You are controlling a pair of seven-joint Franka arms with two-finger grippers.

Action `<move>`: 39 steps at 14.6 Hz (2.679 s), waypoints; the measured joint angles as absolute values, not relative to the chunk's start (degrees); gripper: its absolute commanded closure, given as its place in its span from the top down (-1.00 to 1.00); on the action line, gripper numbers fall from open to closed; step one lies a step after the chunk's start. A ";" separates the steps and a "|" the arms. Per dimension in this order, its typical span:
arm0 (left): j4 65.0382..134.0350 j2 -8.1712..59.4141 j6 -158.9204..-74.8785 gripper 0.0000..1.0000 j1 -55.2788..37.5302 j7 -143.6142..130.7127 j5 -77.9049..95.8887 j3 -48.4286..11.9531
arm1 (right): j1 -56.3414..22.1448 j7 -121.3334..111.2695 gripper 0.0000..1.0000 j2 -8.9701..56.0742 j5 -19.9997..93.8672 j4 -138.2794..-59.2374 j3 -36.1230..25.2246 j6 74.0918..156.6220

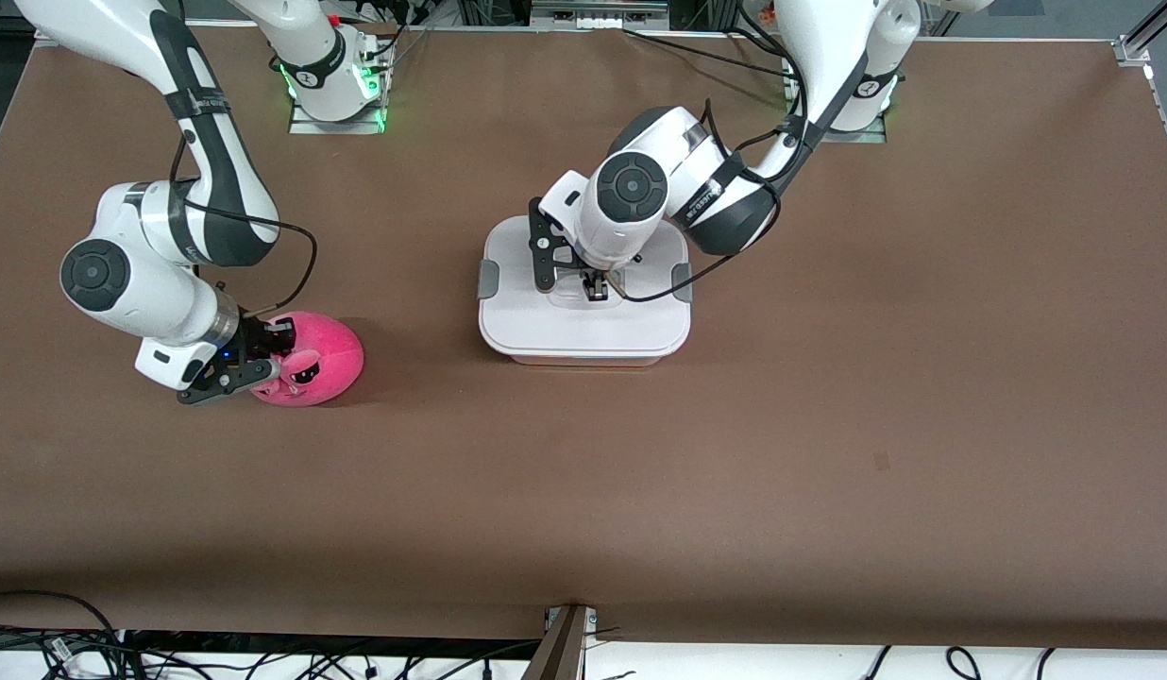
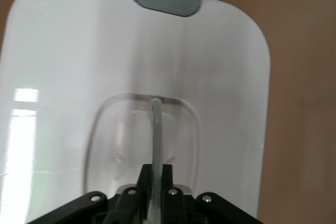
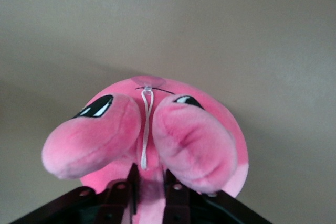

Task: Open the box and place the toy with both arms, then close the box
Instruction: 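Lift the lid with the left gripper while the right gripper grasps the toy, then lower the pink toy into the pink box with the right gripper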

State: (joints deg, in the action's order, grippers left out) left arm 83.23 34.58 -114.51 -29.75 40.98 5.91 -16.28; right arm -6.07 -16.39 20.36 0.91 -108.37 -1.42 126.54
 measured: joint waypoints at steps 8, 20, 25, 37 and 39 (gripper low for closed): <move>79.37 33.54 -114.08 -1.00 -29.74 43.87 5.65 -16.96 | -6.66 -16.49 -1.00 20.33 0.91 -103.66 -1.31 121.76; 77.67 26.02 -101.37 -1.00 -16.31 51.34 1.97 -16.73 | -7.13 -21.16 -1.00 18.07 0.93 -86.01 10.01 97.21; 77.79 25.81 -100.69 -1.00 -12.48 57.18 1.13 -16.64 | -7.62 -21.16 -1.00 17.18 -2.22 -85.92 22.28 96.71; 77.80 25.80 -100.67 -1.00 -9.85 59.17 -2.09 -17.07 | -18.08 -23.25 -1.00 22.14 -13.72 -86.05 27.45 100.18; 77.79 25.80 -100.67 -1.00 -9.82 59.23 -2.09 -17.07 | -19.13 -23.32 -1.00 23.14 -14.62 -86.04 27.45 100.97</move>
